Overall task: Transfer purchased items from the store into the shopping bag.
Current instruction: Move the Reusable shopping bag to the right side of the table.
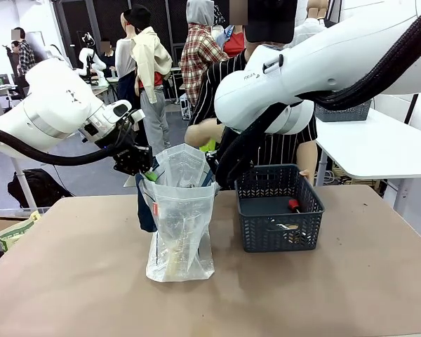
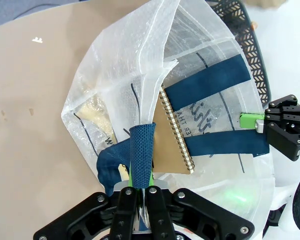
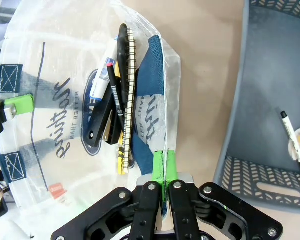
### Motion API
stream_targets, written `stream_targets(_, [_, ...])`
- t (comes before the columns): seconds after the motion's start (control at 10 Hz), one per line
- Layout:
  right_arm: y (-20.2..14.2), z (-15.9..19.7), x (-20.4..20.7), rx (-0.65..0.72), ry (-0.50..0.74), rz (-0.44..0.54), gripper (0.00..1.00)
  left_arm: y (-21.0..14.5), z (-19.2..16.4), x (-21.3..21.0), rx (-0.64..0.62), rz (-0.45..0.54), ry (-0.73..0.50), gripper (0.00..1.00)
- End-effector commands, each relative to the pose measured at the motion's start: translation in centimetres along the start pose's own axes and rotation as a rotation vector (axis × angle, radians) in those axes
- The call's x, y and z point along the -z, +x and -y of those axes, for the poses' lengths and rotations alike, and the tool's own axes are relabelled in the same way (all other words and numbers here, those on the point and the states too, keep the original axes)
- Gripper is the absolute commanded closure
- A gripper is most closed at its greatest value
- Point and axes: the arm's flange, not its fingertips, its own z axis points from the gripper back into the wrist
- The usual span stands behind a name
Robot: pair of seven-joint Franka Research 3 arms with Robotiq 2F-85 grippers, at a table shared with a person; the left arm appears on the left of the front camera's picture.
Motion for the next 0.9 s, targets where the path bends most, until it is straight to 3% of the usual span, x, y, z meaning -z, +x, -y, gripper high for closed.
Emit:
stream_targets(0.0, [-0.02, -0.03, -0.05, 0.009, 0.011, -0.001, 1.00, 0.14, 0.01, -0.11, -0.003, -0.008, 0.005, 1.00])
stream_targets(0.8, [-0.02, -0.03, -0.05, 0.009, 0.011, -0.001, 1.00, 0.14, 0.01, -0.11, -0.003, -0.008, 0.005, 1.00])
